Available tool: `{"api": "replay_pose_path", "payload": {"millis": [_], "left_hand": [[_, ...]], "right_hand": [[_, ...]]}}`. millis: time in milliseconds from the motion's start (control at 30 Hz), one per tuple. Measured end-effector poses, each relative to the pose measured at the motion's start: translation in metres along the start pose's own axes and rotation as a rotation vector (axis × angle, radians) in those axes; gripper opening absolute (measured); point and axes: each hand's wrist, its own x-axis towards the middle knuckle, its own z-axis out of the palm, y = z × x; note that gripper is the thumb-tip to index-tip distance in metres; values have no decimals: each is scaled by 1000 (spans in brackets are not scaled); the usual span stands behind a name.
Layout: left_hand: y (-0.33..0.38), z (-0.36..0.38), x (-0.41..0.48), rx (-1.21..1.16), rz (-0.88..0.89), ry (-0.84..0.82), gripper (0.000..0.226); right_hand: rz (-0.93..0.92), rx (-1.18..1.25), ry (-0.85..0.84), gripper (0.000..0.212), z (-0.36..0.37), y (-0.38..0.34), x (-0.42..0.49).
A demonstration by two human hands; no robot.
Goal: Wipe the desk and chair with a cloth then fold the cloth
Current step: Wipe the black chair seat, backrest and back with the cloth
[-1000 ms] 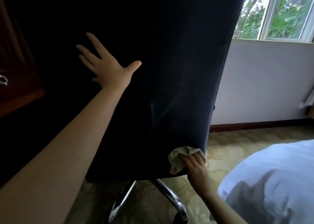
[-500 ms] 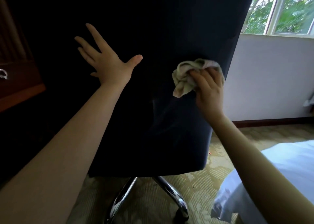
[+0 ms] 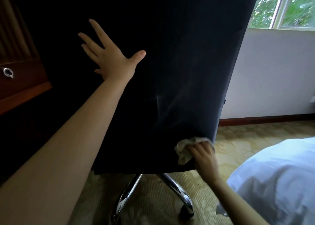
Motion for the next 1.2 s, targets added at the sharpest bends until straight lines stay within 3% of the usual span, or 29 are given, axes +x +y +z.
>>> {"api": "replay_pose_path", "payload": {"millis": [267,433,533,733,867,1000,1200], "left_hand": [[-1,2,-1,9,15,13,121],[-2,3,-2,2,13,16,121],[-4,3,-1,-2,6,20,121],[0,2,-3,9,-12,9,122],[1,1,-7,24,-14,1,120],[1,0,-8,16,-18,-1,120],[2,2,-10,1,-10,-7,120]], "right_hand": [[-49,-62,434,35,-106,46,226],[60,-9,557,42,-112,35,246],[51,20,493,42,-67,27,185],[308,101,104,34,3,-15,1],[313,116,-21,33,-3,-11,-15],[360,79,185,41,-37,13,71],[117,10,511,38,-103,28,231]]}}
